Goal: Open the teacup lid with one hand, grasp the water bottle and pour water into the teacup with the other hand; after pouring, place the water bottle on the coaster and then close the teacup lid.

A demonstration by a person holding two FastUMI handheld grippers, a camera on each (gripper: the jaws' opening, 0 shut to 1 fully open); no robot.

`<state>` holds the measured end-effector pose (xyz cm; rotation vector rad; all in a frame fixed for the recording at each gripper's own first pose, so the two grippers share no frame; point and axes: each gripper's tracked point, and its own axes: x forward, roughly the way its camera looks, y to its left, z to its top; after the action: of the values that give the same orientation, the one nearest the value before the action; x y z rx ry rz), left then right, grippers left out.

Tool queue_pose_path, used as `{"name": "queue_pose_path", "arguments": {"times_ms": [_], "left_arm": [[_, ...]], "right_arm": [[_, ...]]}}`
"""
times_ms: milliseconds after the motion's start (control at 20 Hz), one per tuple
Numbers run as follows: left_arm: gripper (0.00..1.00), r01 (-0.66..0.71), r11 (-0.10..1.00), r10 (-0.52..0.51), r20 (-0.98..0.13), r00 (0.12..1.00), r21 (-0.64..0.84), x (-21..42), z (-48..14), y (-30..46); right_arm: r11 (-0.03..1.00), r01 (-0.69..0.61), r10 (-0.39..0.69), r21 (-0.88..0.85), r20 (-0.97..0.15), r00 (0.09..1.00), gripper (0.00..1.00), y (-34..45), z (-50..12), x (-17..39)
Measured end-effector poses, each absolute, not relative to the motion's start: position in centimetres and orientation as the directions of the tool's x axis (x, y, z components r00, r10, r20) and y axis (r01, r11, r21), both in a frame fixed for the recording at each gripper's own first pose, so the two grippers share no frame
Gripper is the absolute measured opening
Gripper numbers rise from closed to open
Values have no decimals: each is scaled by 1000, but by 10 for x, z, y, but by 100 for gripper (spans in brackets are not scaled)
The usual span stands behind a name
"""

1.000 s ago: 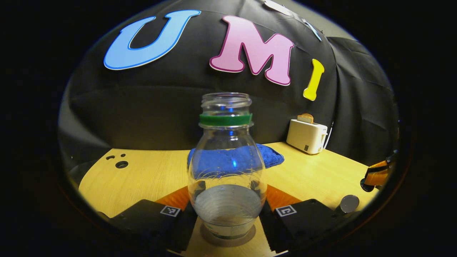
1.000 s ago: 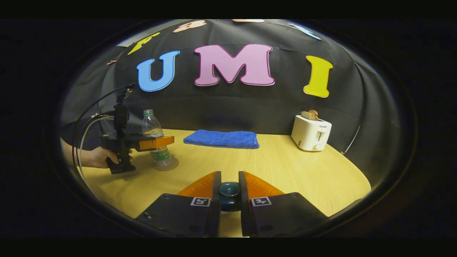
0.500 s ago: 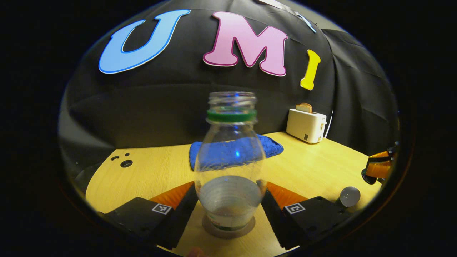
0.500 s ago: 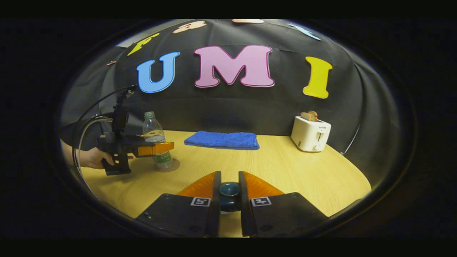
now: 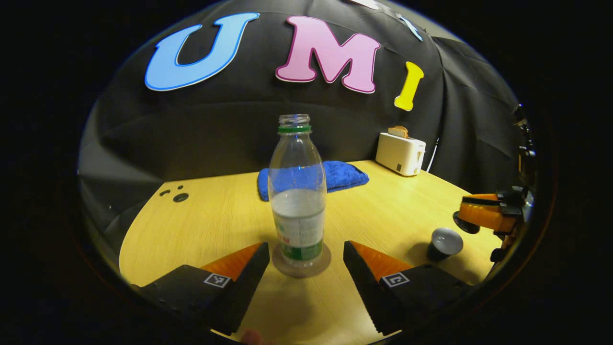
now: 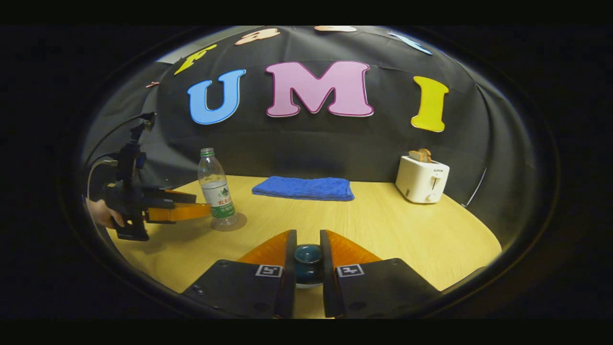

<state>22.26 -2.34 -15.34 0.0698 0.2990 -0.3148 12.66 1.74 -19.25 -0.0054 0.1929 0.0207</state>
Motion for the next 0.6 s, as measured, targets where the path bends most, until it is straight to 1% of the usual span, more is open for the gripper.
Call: {"name": "queue_pose_path", "arguments": {"times_ms": [50,100,150,250,300,400,450,500,550,600], "left_arm": [[99,306,952,-294,-298,908,-5,209,-152,-19],[99,294,955,-291,-294,911,-34,195,-149,-13],[99,279,958,-284,-294,912,-61,182,-149,-9],[98,248,963,-268,-302,915,-105,156,-146,-1],[96,235,964,-263,-307,915,-124,145,-144,3],[96,223,961,-266,-327,907,-164,120,-148,7],[96,193,965,-244,-340,908,-177,109,-152,13],[96,164,967,-225,-353,908,-197,97,-155,18],[96,148,964,-221,-359,907,-219,86,-156,18],[96,138,960,-221,-360,906,-244,78,-156,16]], "right_arm": [[1000,-20,19,-5,-189,982,26,19,-197,127],[1000,-17,16,-4,-191,981,22,20,-203,128],[1000,-17,16,-7,-193,981,27,22,-207,129],[1000,-11,8,-12,-197,980,22,23,-217,133],[1000,-11,9,-8,-201,980,23,24,-222,136],[1000,-11,7,-15,-212,977,27,26,-231,141],[1000,-12,6,-25,-218,976,22,27,-234,142],[999,-13,6,-30,-213,977,26,28,-234,144],[999,-7,-1,-39,-208,978,27,27,-233,144],[999,-6,-3,-44,-207,978,31,26,-233,146]]}}
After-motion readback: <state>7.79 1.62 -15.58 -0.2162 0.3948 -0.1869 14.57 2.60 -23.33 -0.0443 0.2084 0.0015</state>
